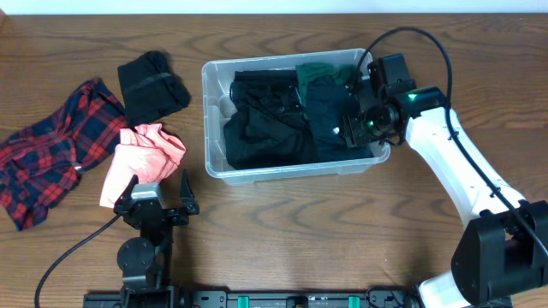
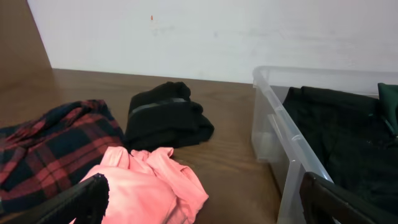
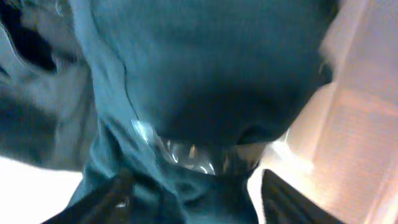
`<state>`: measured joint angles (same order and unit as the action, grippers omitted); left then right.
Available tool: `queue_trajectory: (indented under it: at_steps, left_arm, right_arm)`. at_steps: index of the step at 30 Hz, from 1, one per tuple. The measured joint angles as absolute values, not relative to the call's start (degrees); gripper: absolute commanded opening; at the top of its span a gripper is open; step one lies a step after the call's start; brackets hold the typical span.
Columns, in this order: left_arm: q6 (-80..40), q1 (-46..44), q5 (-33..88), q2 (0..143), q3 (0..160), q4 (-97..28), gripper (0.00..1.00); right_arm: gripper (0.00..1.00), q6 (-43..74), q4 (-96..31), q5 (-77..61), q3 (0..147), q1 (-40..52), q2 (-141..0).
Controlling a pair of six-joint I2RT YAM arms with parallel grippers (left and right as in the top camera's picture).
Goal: Pack container
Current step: 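Release the item and press it down inside the bin with the right gripper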
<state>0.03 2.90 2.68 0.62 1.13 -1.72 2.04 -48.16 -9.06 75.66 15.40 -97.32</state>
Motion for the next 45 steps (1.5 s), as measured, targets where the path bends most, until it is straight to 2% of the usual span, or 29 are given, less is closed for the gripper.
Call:
queue_trajectory:
  at_steps: [3, 7, 10, 13, 15, 25, 35, 45]
  left_arm:
    - [0.03, 2.90, 2.66, 0.62, 1.13, -1.69, 0.98]
    - [0.03, 2.90, 2.66, 0.62, 1.13, -1.69, 0.98]
    - [0.03, 2.90, 2.68, 0.62, 1.13, -1.69, 0.98]
    - [0.03, 2.90, 2.68, 0.62, 1.13, -1.69, 0.98]
    - [0.03, 2.90, 2.66, 0.62, 1.13, -1.69, 0.98]
    - [0.03, 2.90, 2.66, 0.62, 1.13, -1.72, 0.98]
    - [0.03, 2.90, 2.66, 0.62, 1.13, -1.69, 0.98]
    - [0.03, 2.90, 2.68, 0.62, 1.13, -1.69, 0.98]
  right_arm:
    - [0.73, 1.21, -46.22, -7.94, 76.12, 15.40, -97.32]
    - [0.67, 0.12, -46.59, -6.92, 79.81, 15.40, -97.32]
    - [0.48, -0.69, -46.28, -6.52, 84.14, 15.46, -97.32]
    - [0.16, -1.15, -45.04, -6.33, 85.89, 15.81, -97.30]
    - [0.01, -1.26, -44.80, -6.13, 85.86, 16.32, -97.30]
    - [0.01, -0.99, -39.24, -5.93, 81.32, 19.11, -97.30]
    - [0.01, -0.62, -14.11, -5.74, 59.79, 19.11, -97.30]
    - [0.01, 2.00, -11.05, -5.74, 57.21, 19.11, -97.30]
